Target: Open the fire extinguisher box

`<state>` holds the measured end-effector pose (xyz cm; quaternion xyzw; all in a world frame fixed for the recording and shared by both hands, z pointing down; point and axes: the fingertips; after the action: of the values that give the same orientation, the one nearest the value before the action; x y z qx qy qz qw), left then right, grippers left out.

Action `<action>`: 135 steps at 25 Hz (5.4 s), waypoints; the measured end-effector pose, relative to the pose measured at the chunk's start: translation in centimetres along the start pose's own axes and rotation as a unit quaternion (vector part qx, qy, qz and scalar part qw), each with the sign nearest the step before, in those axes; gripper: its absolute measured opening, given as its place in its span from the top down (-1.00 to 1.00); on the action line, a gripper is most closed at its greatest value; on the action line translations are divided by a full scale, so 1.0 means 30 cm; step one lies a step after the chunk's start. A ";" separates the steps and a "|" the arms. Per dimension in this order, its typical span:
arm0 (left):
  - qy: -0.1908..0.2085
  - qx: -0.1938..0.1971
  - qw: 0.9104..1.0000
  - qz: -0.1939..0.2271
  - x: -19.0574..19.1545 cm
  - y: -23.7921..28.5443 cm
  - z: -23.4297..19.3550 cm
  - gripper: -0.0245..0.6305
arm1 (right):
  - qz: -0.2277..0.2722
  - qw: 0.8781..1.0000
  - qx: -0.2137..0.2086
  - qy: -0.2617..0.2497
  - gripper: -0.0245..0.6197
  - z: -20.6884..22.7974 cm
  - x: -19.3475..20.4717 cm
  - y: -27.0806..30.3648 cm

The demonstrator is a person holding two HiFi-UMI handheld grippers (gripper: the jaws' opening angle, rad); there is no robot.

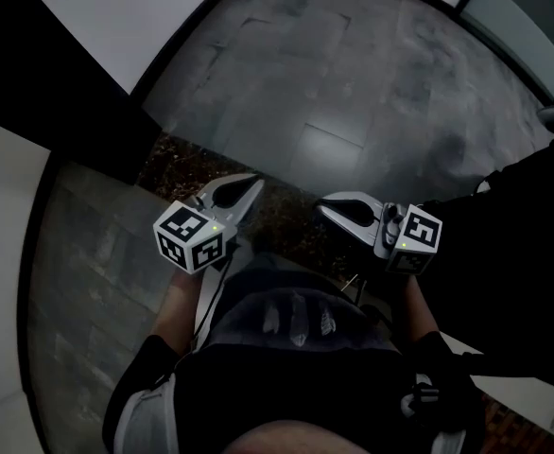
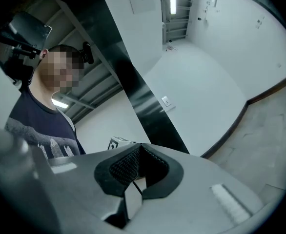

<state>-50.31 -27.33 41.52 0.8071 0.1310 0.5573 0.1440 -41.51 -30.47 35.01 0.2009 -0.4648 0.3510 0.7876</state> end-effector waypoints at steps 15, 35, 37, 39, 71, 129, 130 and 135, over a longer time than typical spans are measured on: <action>-0.010 -0.016 1.000 0.024 -0.298 0.113 -0.548 0.92 | 0.001 0.997 0.072 0.006 0.92 0.538 -0.293 0.265; 0.016 -0.051 0.999 -0.006 -0.686 0.852 -0.673 0.92 | -0.019 0.994 0.101 0.048 0.92 1.303 -0.575 -0.110; 0.027 -0.056 0.998 -0.015 -0.705 0.875 -0.699 0.92 | -0.021 0.995 0.087 0.045 0.92 1.329 -0.597 -0.097; 0.038 -0.057 0.998 -0.009 -0.744 0.889 -0.740 0.92 | -0.016 0.995 0.086 0.044 0.92 1.375 -0.623 -0.080; 0.027 0.050 0.998 0.002 -1.085 1.073 -1.745 0.92 | 0.008 0.976 0.194 0.103 0.92 2.106 -0.969 0.606; 0.059 0.015 0.998 0.001 -2.011 2.511 -2.558 0.92 | 0.046 0.986 0.123 0.101 0.92 3.575 -1.877 0.323; 0.053 0.022 0.998 0.003 -2.033 2.536 -2.558 0.92 | 0.039 0.986 0.131 0.097 0.92 3.599 -1.888 0.316; 0.065 0.062 0.996 -0.025 -2.073 2.663 -2.493 0.92 | 0.060 0.982 0.133 0.120 0.92 3.699 -1.942 0.239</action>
<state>-137.75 -117.83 43.37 0.7727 0.1944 0.5961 0.0990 -131.15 -118.31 38.11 0.2322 -0.3269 0.4779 0.7815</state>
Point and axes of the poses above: the fingertips, and each gripper's own axes: y forward along the fingers, z to its right, x out of its underside, and after that the axes turned 6 degrees about -z, right-handed
